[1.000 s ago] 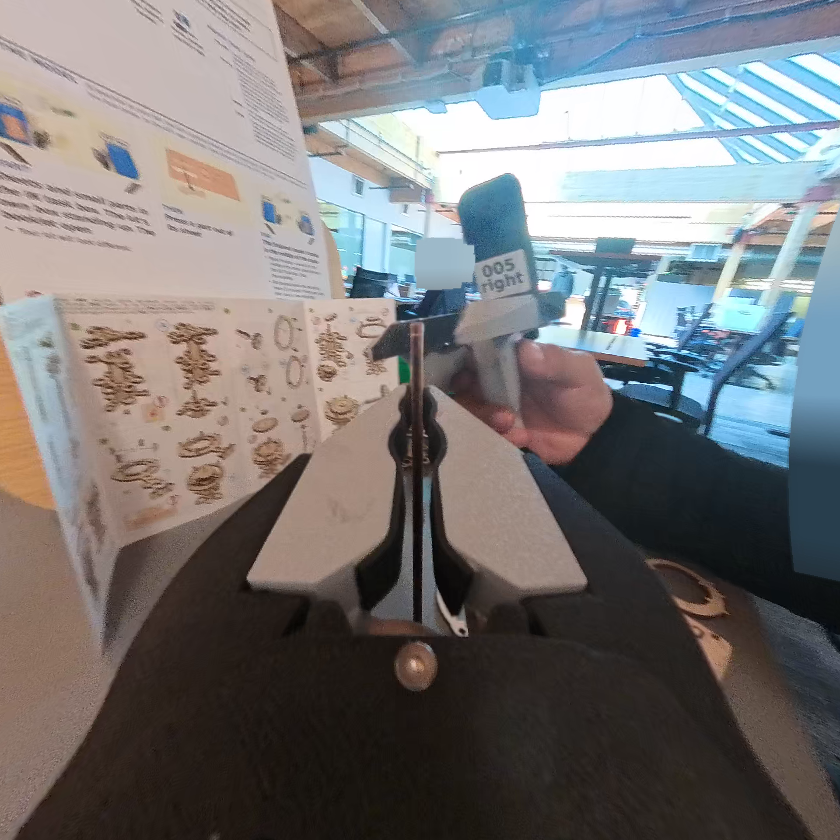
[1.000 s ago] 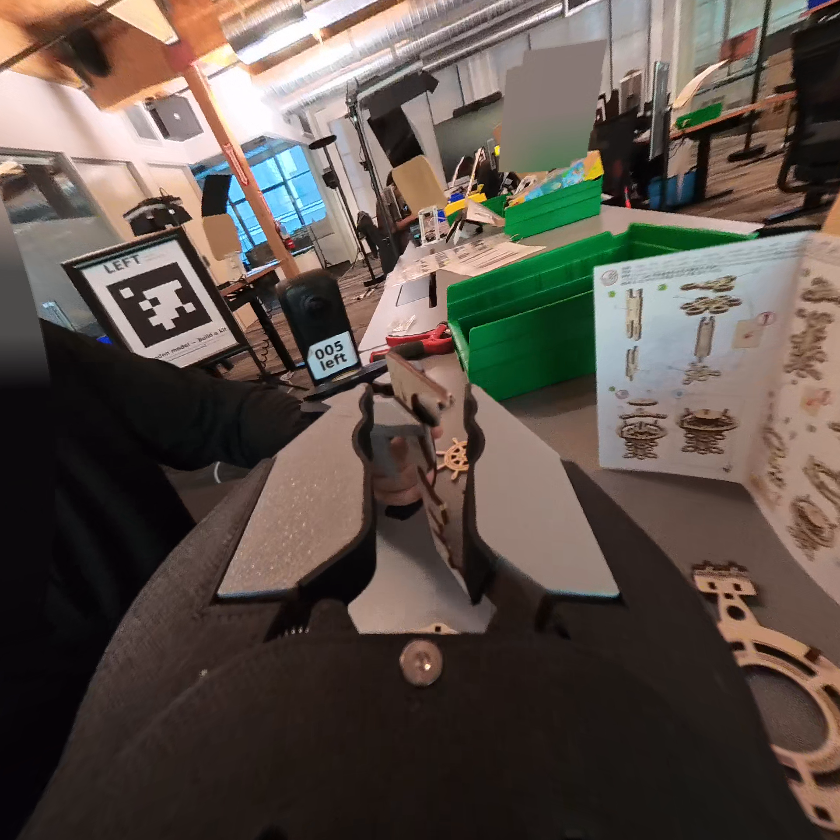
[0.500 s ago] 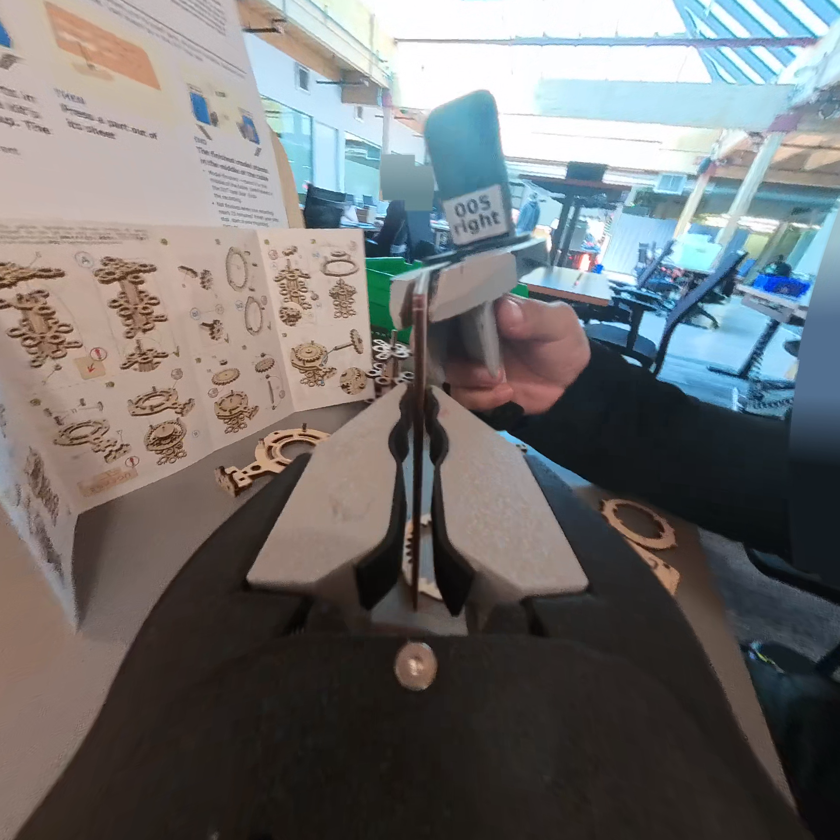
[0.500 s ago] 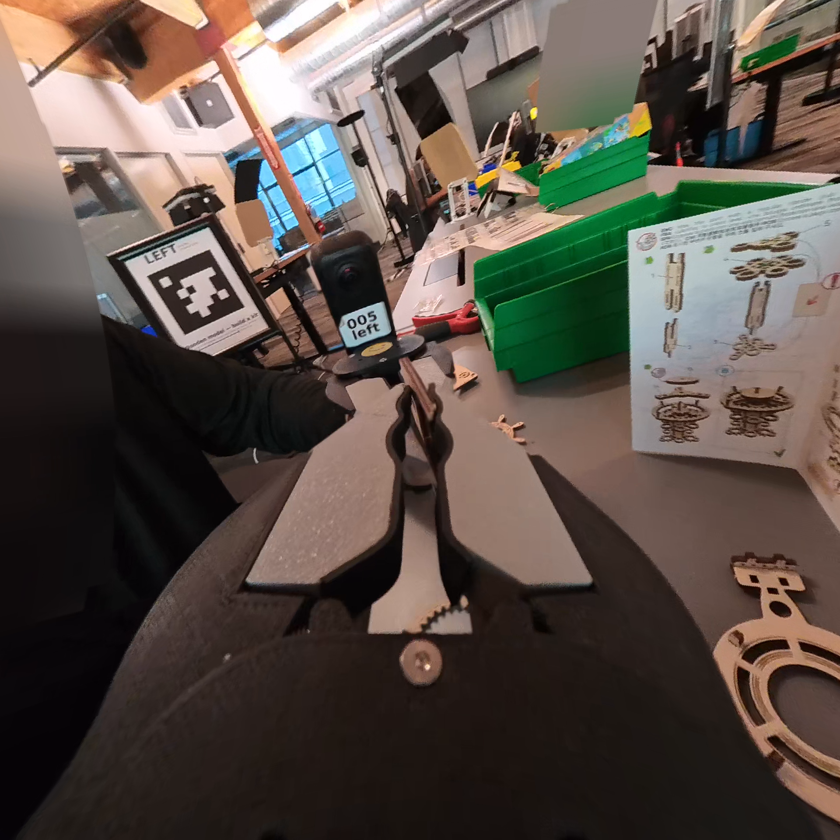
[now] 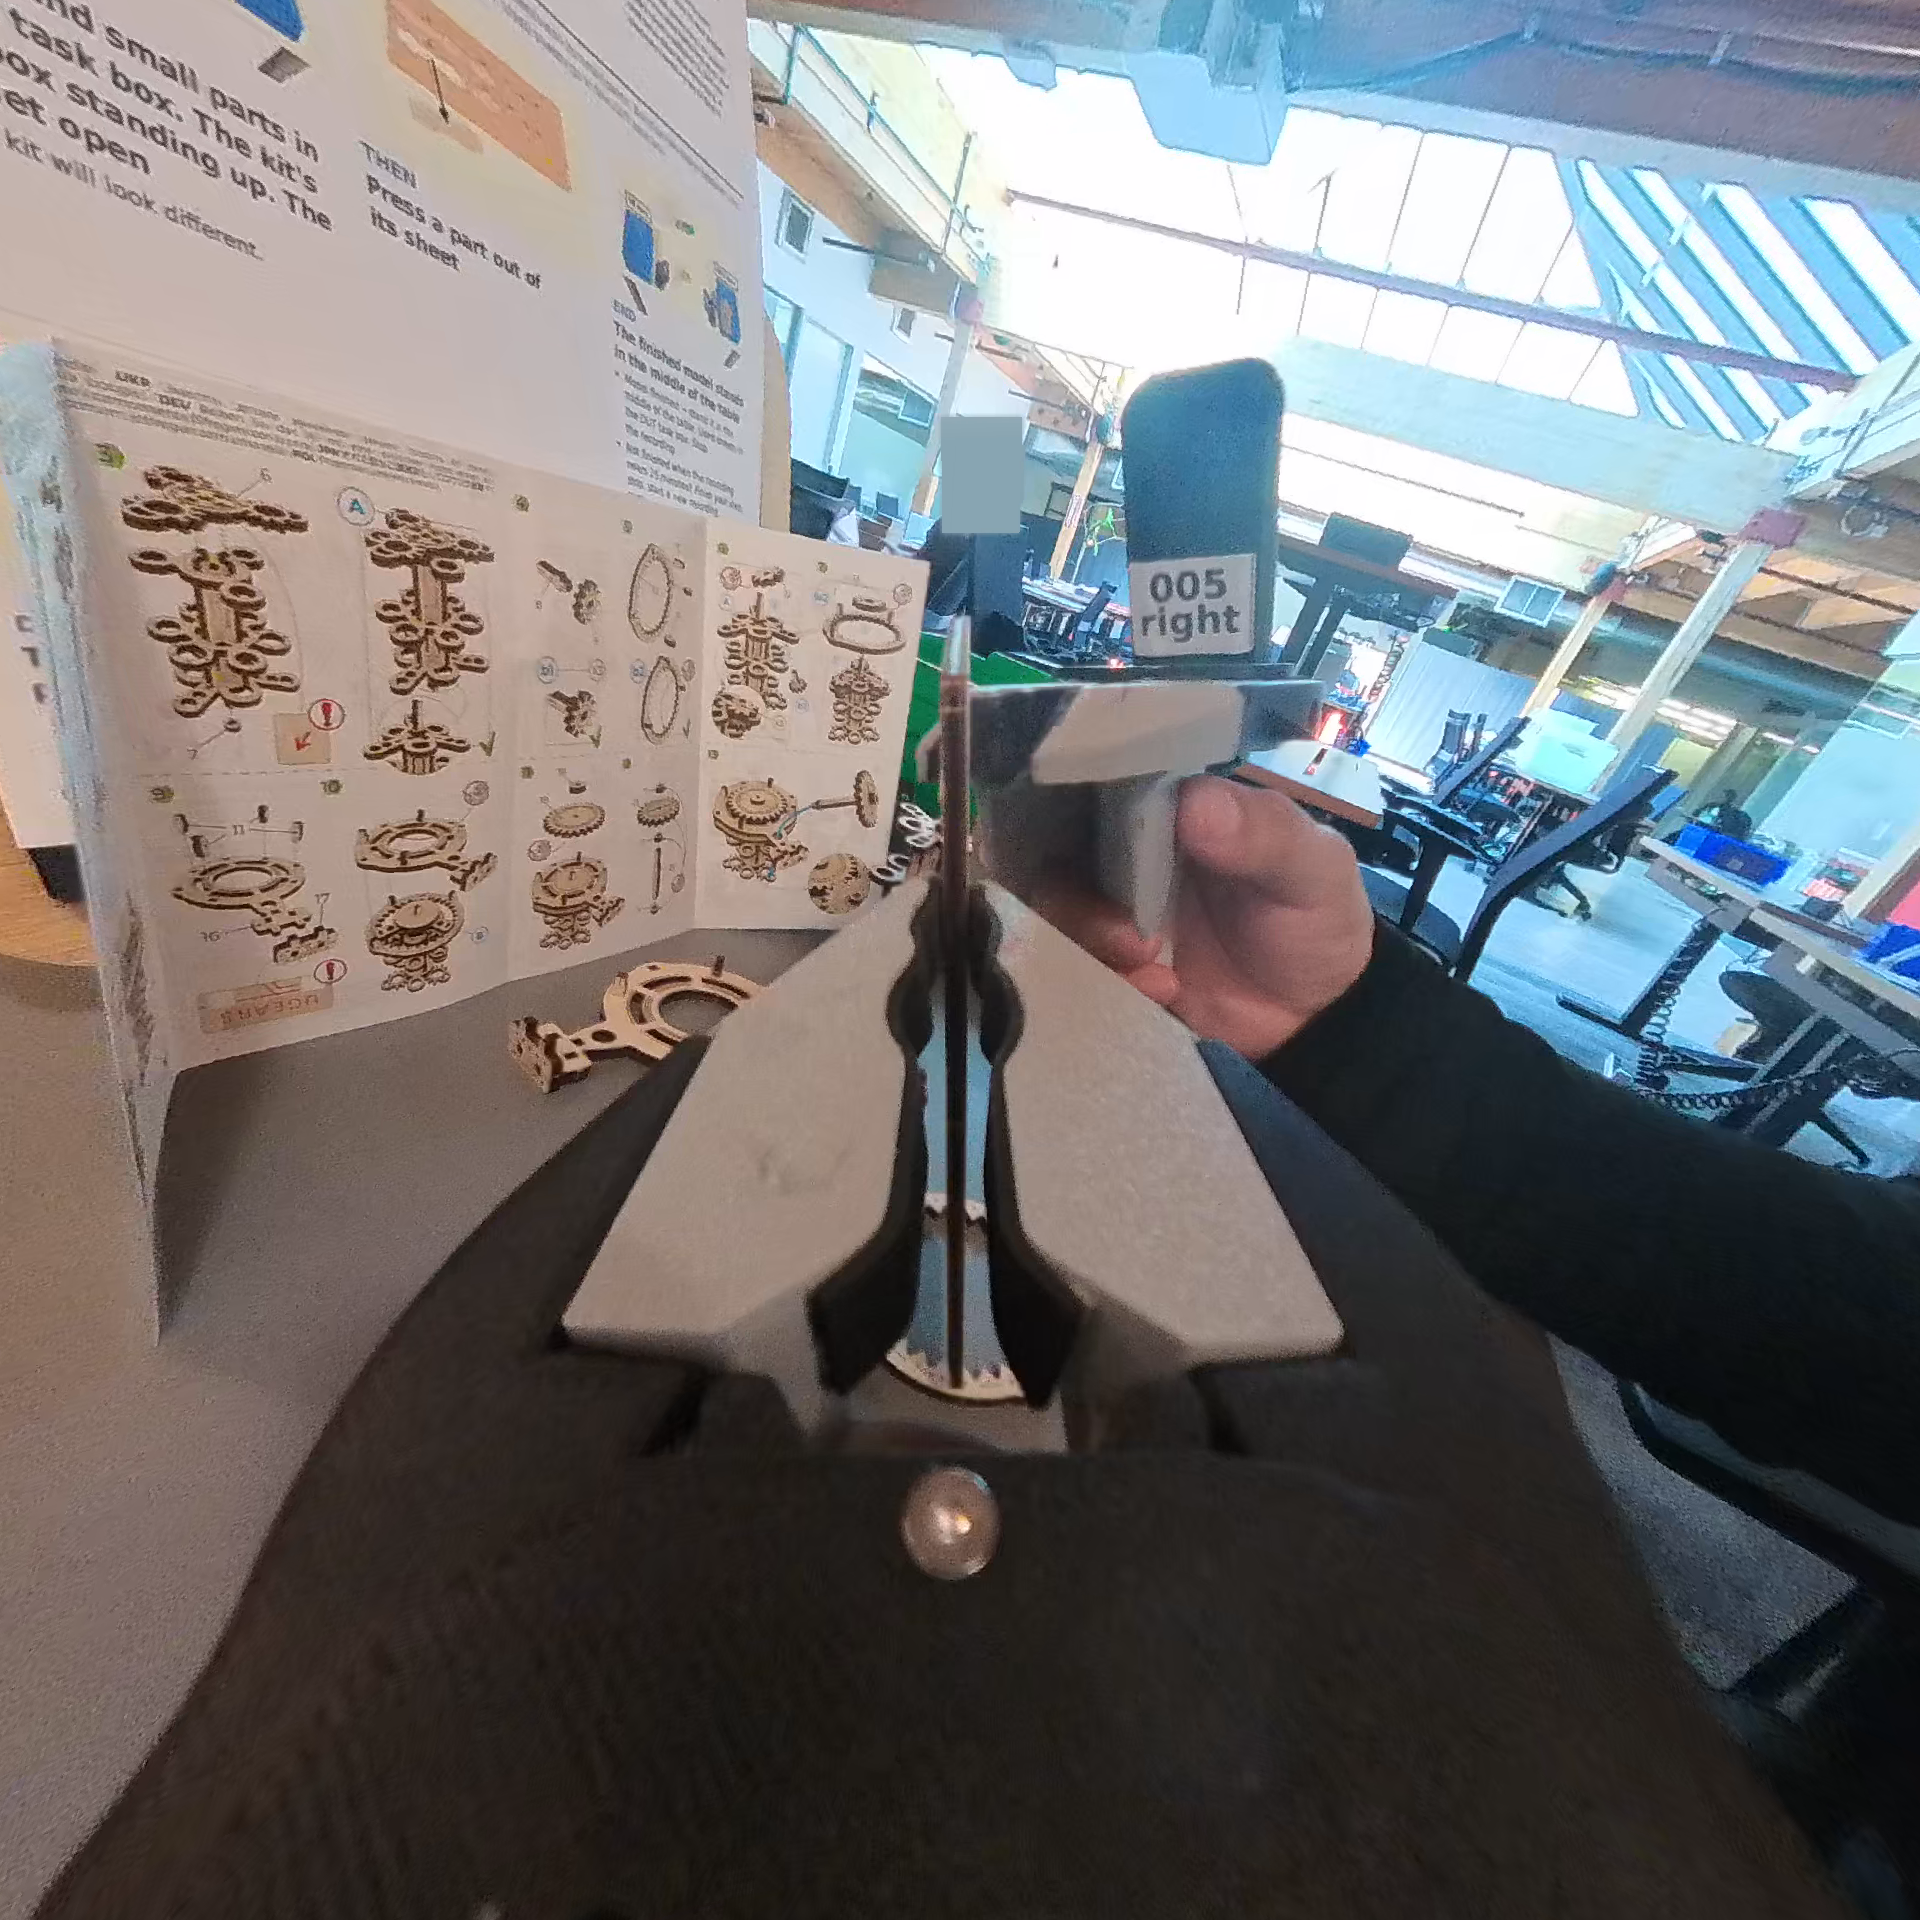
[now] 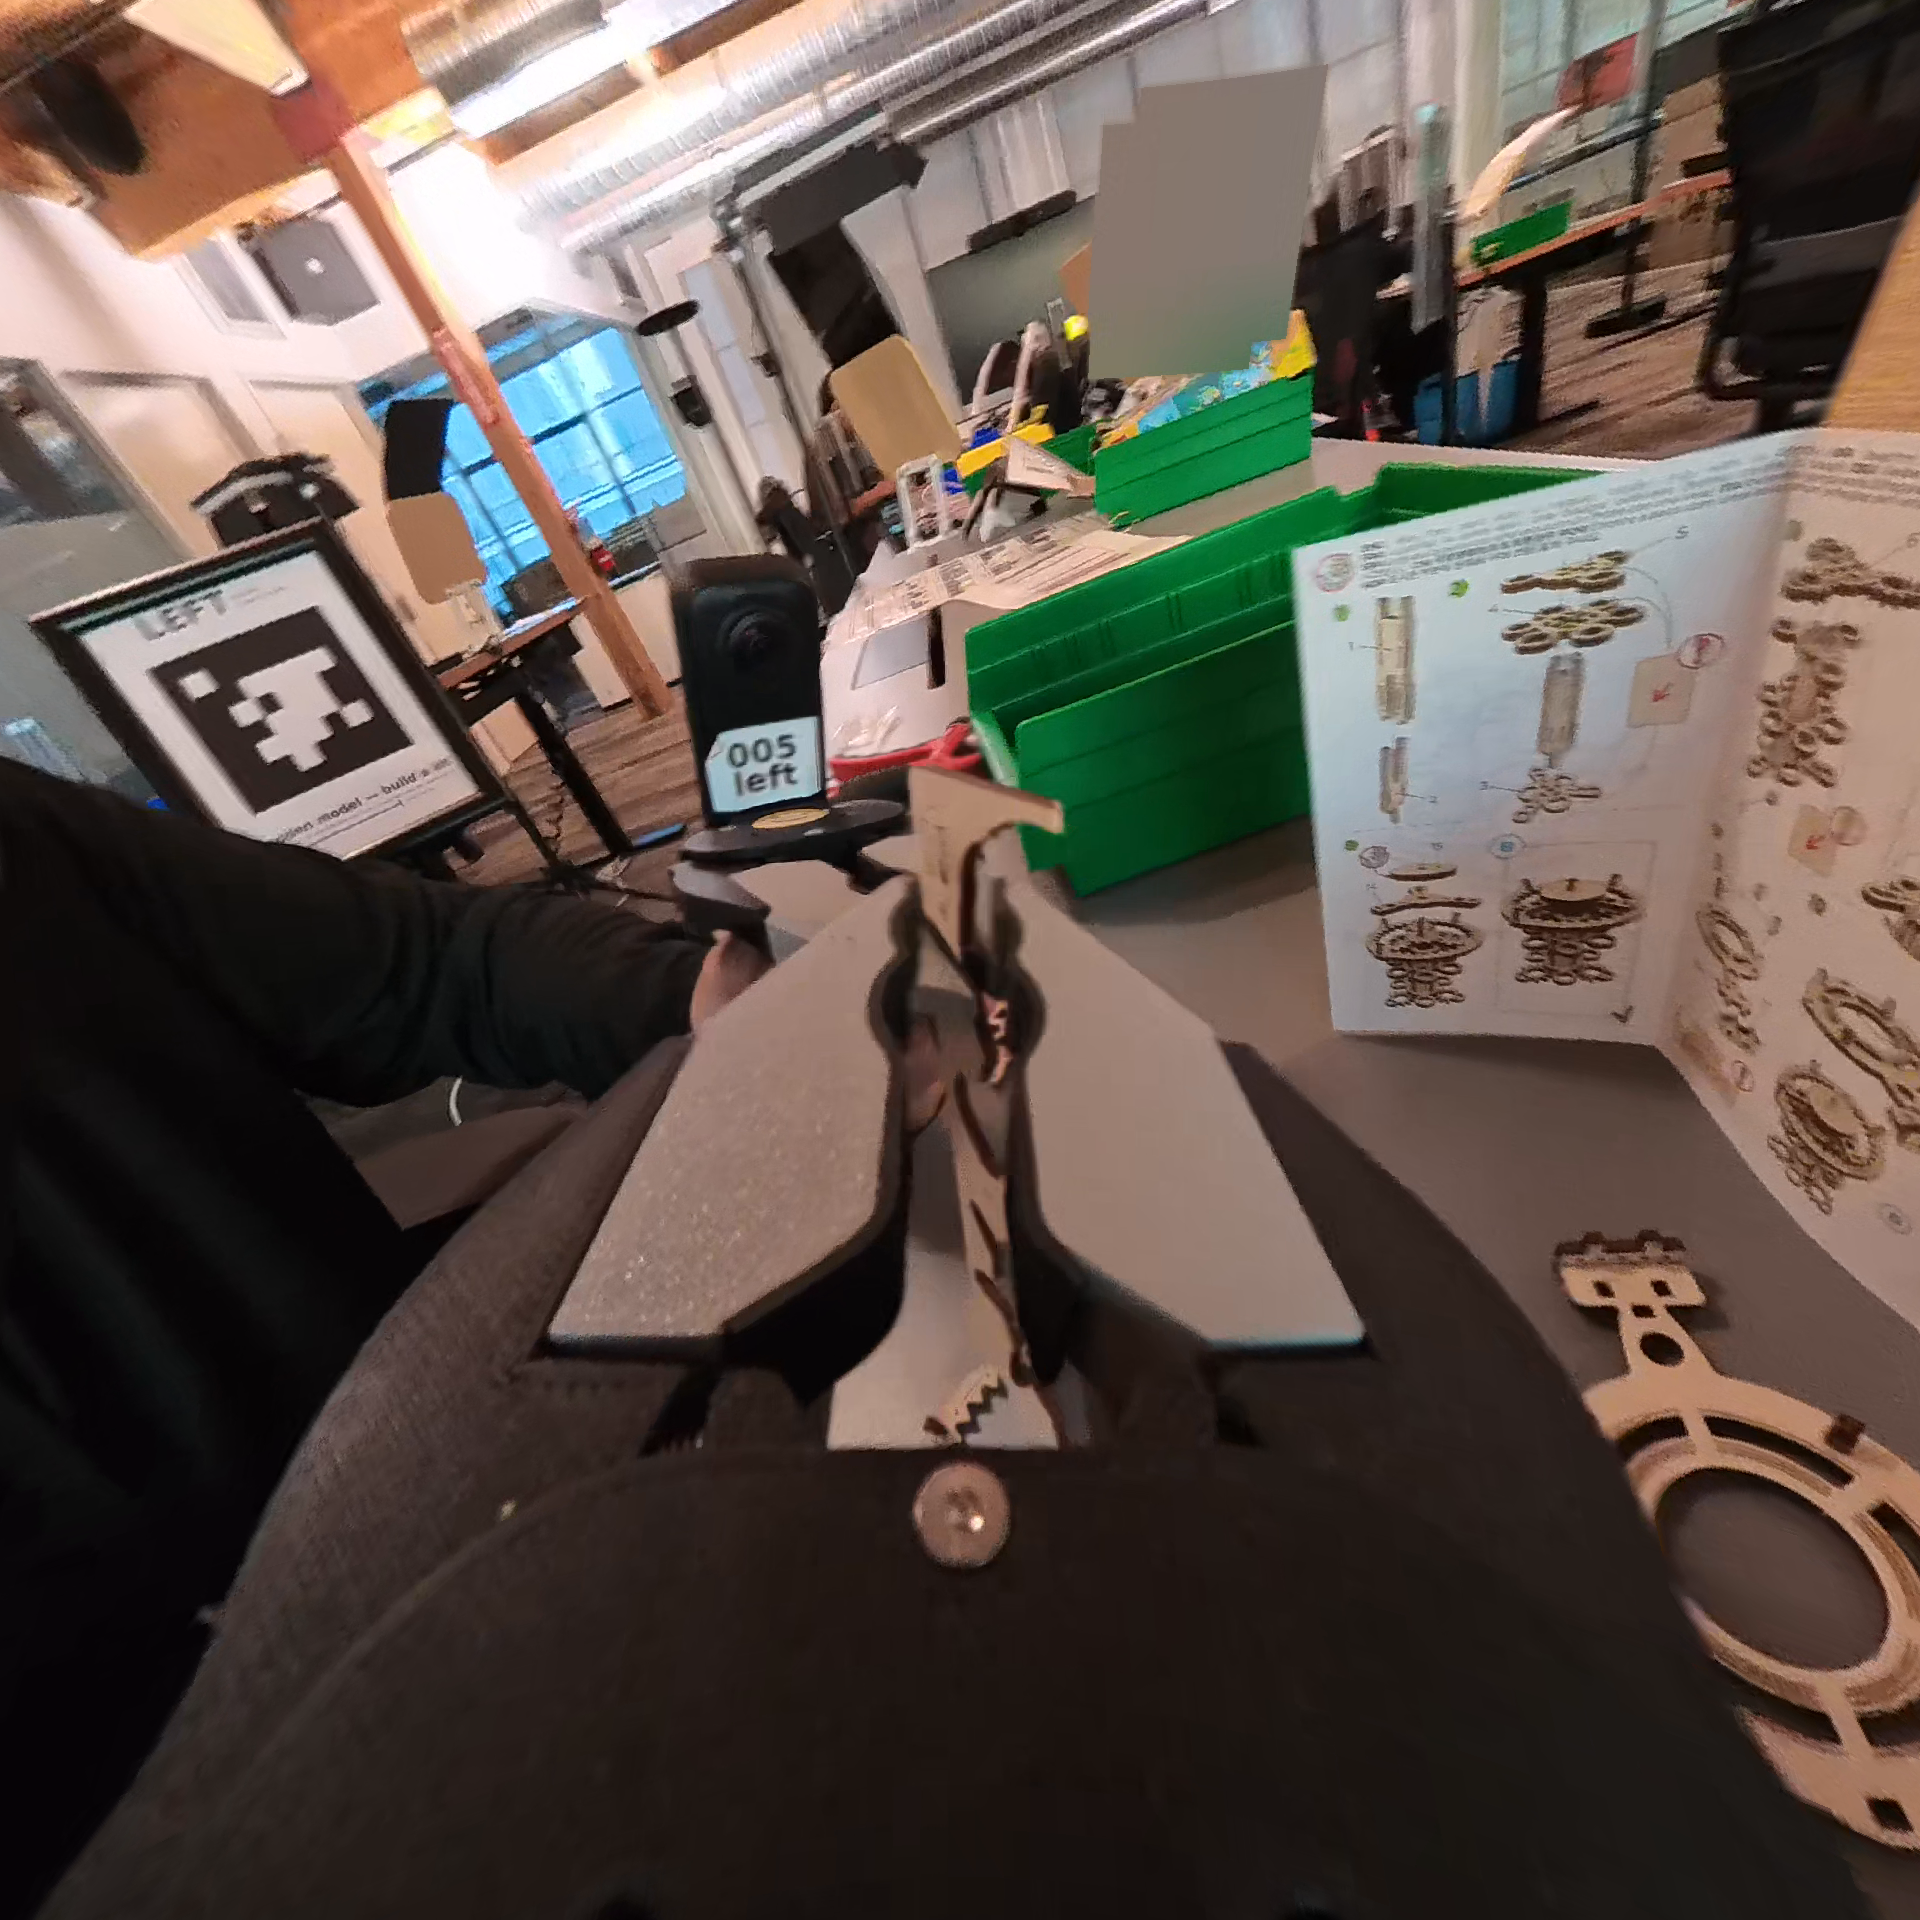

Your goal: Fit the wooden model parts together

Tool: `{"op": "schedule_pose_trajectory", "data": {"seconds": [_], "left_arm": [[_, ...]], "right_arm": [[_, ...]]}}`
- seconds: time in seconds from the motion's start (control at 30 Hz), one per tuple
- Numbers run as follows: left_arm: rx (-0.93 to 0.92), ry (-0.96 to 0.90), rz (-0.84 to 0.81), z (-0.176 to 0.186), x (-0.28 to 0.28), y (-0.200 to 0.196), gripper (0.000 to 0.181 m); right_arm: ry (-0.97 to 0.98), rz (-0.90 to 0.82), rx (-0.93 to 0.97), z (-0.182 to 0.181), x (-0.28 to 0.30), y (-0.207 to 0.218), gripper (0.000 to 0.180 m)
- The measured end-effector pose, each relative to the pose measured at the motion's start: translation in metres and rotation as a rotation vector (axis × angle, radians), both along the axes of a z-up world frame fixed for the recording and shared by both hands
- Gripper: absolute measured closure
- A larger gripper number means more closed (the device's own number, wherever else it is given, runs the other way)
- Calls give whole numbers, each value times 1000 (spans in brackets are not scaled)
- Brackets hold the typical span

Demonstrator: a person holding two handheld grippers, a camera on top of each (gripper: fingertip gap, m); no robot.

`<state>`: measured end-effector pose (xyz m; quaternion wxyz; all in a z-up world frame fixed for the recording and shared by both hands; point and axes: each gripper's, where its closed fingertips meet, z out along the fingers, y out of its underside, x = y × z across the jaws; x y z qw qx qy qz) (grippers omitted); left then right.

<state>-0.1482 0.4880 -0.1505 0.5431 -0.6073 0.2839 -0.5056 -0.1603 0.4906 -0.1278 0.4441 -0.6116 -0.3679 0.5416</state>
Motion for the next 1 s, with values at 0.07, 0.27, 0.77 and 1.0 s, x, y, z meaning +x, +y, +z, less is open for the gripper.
{"op": "schedule_pose_trajectory", "data": {"seconds": [0.07, 0.27, 0.77, 1.0], "left_arm": [[7, 8, -8, 0, 2, -2, 181], [10, 16, -20, -2, 6, -5, 181], [11, 31, -5, -2, 7, -4, 181], [168, 189, 79, -8, 5, -3, 180]], "right_arm": [[20, -3, -10, 2, 2, 2, 165], [-6, 21, 7, -3, -8, -4, 175], [68, 34, -32, -2, -9, -2, 179], [64, 39, -43, -6, -9, -3, 178]]}}
